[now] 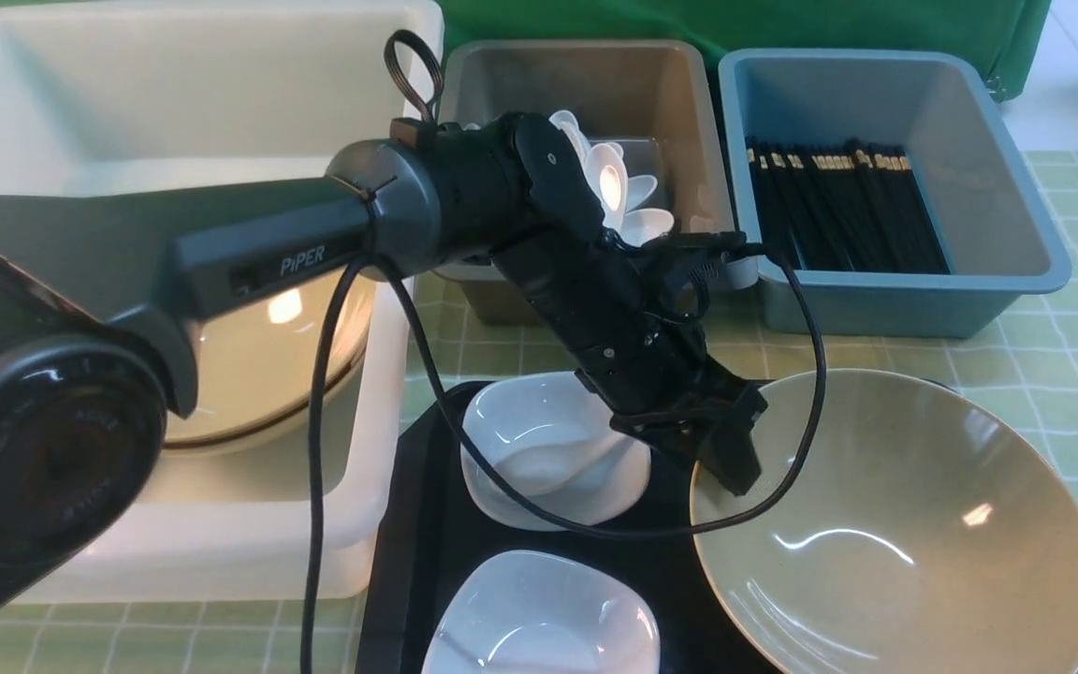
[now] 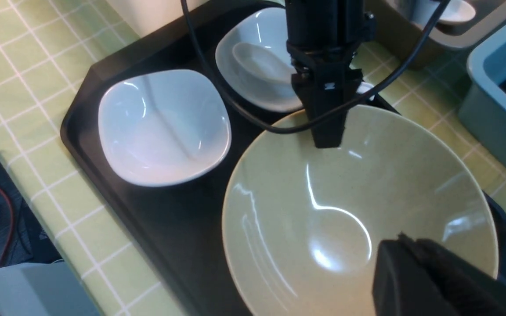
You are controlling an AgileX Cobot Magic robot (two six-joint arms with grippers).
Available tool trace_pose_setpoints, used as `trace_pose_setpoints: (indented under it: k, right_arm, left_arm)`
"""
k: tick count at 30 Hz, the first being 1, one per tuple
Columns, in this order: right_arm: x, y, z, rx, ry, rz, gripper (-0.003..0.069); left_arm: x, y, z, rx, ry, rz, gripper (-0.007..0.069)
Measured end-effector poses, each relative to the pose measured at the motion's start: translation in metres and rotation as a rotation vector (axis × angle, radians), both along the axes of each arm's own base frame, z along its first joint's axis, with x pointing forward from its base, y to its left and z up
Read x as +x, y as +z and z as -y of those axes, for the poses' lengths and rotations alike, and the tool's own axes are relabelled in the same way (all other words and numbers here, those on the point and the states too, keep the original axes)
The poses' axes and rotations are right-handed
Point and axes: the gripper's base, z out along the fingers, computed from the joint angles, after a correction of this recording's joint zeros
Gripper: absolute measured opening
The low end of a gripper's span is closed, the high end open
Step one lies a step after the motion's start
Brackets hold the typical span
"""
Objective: On green table put chopsticks spoon bowls plates into blue grey white boxes.
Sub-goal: 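Grasp the large bowl on the tray by its rim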
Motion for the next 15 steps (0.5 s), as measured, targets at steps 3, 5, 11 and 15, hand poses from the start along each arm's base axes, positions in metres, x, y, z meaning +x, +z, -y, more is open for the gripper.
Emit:
trace_pose_setpoints:
  k: [3,5,11,15]
  right_arm:
    - [0.0,0.0,0.0,0.001,-0.001,0.002,0.0024]
    - [0.0,0.0,0.0,0.001,-0.002,0.005,0.0025]
    - [0.001,0.001,0.0,0.007,-0.007,0.018,0.0027]
    - [0.004,0.004,0.0,0.023,-0.021,0.054,0.0031]
  left_arm:
    - [0.0,0.0,0.0,0.006,0.008,-0.006,0.0029]
    - [-0.001,0.003,-0.001,0.005,0.002,-0.009,0.0014]
    - [-0.006,0.033,-0.007,-0.014,-0.017,0.056,0.0016]
    - [-0.007,0.076,-0.028,-0.048,0.013,0.152,0.0017]
